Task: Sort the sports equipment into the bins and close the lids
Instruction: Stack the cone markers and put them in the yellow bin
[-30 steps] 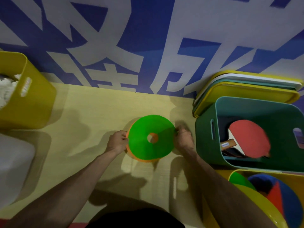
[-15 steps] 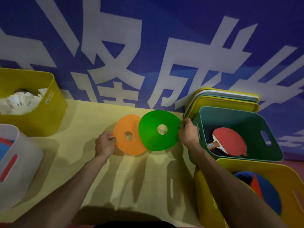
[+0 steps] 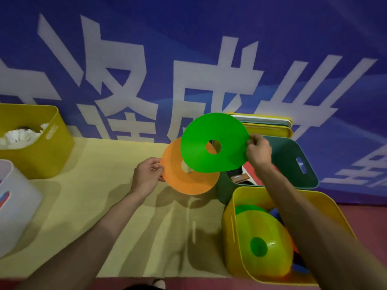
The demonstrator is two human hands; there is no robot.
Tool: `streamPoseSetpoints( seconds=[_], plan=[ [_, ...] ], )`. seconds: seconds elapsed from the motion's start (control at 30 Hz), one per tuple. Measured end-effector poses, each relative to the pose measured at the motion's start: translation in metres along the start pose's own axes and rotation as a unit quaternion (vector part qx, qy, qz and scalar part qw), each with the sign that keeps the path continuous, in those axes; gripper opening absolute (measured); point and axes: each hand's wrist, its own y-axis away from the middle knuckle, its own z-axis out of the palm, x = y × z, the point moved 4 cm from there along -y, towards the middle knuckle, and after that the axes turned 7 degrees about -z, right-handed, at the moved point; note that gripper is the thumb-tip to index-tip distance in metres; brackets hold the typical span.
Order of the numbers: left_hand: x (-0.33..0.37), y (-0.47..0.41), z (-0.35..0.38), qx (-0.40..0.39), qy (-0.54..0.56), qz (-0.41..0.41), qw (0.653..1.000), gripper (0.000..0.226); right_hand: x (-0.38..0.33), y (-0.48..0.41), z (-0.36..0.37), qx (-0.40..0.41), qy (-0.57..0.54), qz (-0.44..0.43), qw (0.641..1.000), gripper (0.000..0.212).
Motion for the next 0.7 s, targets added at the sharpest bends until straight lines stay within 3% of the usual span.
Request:
streamPoseSetpoints(
  seconds=[0.3, 0.53, 0.7],
  plan=[
    [0.049, 0.089, 0.117, -0.059, -0.05, 0.016, 0.997, 0.015, 0.092, -0.002, -0.139, 0.047, -0.078, 0.042, 0.995, 0.021],
    [0.052, 0.14, 0.187, -0.138, -0.179, 0.051, 0.973, 0.023, 0.166, 0.018, -0.201, -0.065, -0.063, 0.061, 0.994, 0.022],
    [0.047, 0.142, 0.217, -0.161, -0.252, 0.056, 0.953, 0.012, 0.197, 0.033, -0.2, -0.155, -0.011, 0.071, 0.985, 0.025]
  ],
)
